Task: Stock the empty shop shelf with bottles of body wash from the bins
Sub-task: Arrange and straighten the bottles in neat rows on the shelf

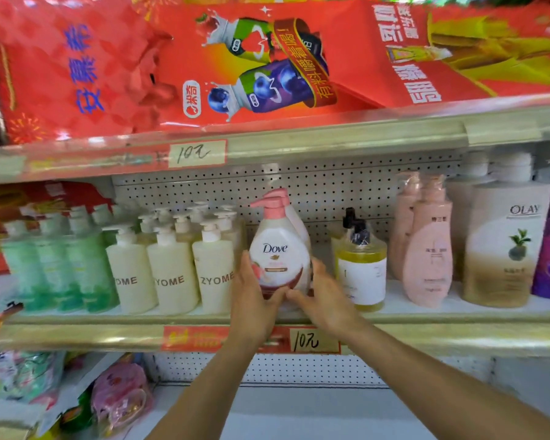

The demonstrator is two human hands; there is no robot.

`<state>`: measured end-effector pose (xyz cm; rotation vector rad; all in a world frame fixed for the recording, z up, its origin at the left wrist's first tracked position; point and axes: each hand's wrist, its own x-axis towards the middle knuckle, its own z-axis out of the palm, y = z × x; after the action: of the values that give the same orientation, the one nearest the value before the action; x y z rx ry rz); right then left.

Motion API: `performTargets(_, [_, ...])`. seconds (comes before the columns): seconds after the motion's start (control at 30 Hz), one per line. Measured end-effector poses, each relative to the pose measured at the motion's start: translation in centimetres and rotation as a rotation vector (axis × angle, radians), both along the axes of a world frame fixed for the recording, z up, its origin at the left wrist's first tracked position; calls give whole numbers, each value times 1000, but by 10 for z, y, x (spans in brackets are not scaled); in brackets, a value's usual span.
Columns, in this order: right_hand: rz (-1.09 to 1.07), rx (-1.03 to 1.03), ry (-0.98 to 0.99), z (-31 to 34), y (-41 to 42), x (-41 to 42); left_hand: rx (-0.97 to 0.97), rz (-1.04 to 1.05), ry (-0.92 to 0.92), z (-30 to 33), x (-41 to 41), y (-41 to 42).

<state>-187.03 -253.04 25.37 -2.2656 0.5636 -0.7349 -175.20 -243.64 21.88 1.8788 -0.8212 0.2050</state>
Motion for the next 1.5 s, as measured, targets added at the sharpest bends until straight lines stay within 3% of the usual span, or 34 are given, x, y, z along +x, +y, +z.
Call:
performTargets(0.13, [-117,-33,24,-8,-3,5,-12,-57,29,0,8,-3])
performTargets(0.5, [-81,122,-22,-11,-14,17,-13,-49,-3,-5,9,-3])
performTargets(0.73, [-54,-66,-190,22,-17,20,-2,-41,5,-2,7,-2])
performTargets(0.87, [-25,-211,-356,88,-23,29,-3,-59,7,-3,3,0])
performTargets(0.93, [-11,-343,-241,126,-30,43,-17,-65,20,-3,3,0])
performTargets(1.0, [10,-446,8,153,-46,58,-22,-69,21,-4,5,0])
performTargets(1.1, [169,-466,214,166,-69,78,-14,-66,11,-6,7,1])
performTargets(1.23, [204,-594,218,163,-80,103,-6,-55,-2,-4,6,-1])
performTargets(1.5, [131,-635,217,162,-90,118,-28,-45,6,-4,3,0])
